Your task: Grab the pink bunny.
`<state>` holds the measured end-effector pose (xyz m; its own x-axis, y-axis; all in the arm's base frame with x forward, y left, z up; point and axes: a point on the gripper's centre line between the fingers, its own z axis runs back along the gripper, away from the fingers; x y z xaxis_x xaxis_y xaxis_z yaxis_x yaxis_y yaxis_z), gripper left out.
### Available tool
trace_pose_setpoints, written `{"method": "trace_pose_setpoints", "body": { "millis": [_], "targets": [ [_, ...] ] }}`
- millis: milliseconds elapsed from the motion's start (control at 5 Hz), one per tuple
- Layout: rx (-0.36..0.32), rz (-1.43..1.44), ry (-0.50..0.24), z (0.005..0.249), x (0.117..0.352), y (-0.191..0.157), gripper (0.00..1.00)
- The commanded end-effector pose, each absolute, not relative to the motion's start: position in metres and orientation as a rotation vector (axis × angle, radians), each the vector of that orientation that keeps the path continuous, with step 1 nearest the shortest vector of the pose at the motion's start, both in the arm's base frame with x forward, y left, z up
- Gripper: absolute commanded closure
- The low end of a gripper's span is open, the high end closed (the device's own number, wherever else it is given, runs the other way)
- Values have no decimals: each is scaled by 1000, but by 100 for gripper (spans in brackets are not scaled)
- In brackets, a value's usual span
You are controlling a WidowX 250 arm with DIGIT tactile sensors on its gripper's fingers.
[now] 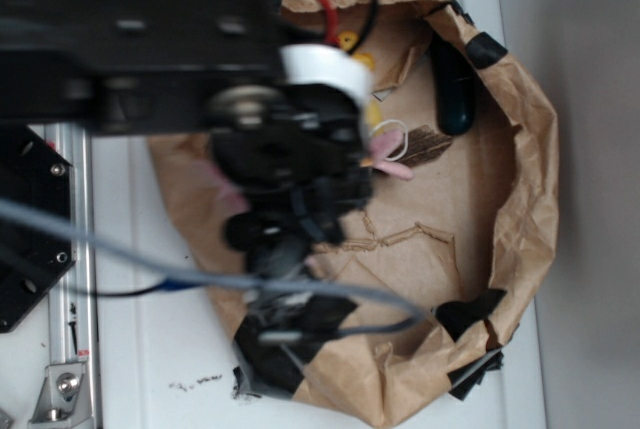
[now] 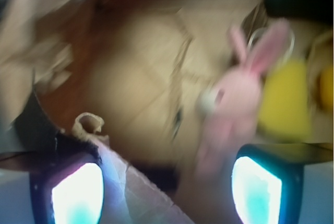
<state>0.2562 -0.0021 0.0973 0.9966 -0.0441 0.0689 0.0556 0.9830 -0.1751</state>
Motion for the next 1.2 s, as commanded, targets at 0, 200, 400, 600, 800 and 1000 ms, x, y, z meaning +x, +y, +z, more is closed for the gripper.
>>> {"method": "trace_pose_setpoints", "body": {
  "millis": [0,200,400,600,800,1000],
  "targets": [
    [-33,-56,-42,71,262,30,0],
    [-85,-51,-110,105,256,36,0],
    [-128,-9,-215,154,257,41,0],
    [-130,31,-249,170,253,53,0],
    [-107,15,-205,153,249,51,0],
    [-108,-65,-125,103,243,35,0]
  ]
}}
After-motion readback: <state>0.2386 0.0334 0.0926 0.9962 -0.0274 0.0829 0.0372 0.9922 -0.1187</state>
